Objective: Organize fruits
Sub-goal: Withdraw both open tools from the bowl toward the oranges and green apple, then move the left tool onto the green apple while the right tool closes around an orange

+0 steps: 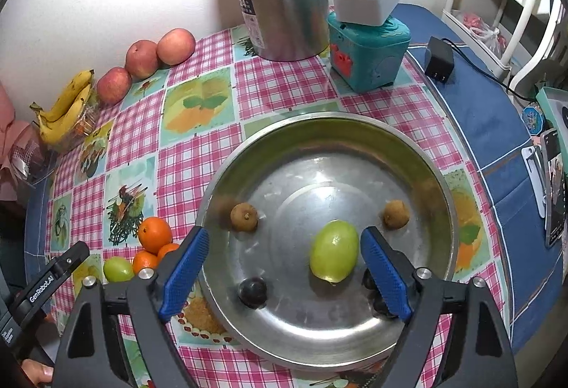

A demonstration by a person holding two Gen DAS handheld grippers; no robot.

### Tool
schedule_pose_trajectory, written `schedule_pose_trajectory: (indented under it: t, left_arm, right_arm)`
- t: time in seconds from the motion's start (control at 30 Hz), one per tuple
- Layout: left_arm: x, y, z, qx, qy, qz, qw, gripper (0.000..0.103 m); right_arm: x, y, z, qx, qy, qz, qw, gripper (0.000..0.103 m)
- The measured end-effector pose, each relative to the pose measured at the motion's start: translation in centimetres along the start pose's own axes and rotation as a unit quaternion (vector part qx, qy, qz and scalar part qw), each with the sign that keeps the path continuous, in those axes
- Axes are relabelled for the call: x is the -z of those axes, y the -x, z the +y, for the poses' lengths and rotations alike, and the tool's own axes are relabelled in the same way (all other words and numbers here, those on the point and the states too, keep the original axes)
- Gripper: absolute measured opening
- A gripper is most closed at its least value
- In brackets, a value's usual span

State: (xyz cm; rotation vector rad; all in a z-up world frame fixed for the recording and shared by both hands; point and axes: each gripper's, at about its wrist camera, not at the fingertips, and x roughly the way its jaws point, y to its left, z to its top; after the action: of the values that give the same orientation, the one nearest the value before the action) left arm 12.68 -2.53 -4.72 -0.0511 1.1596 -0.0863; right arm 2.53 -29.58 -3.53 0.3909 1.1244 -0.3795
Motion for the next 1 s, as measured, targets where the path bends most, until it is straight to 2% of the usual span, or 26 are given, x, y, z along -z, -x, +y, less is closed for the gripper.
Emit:
schedule_pose_trajectory:
  t: [0.2,0.47,0.7,1.0]
  left_arm:
    - [0.5,0.9,0.8,-0.003,-0.011,-0.010,0.9999,0.103]
    - [0.5,1.8,2.4,0.002,-0.002,-0.020,0.9998,0.103]
    - [0.4,1.6,2.7,0.013,0.000,-0.012,0.9998,0.103]
    - [0.1,0.8,2.9,0.022,0.017,0.005,0.9996,0.103]
  right_arm:
    - [0.6,-0.4,1.2,0.004,0.019,0.006,1.000,0.095]
    - [1.4,-0.7,2.9,0.006,0.046,0.005,0.999,0.095]
    - [1.8,-0.8,4.2,-0.015,0.055,0.005,0.998,0.095]
    - [2.2,-1.3,6.9,-0.068,0.067,0.010,0.995,0.095]
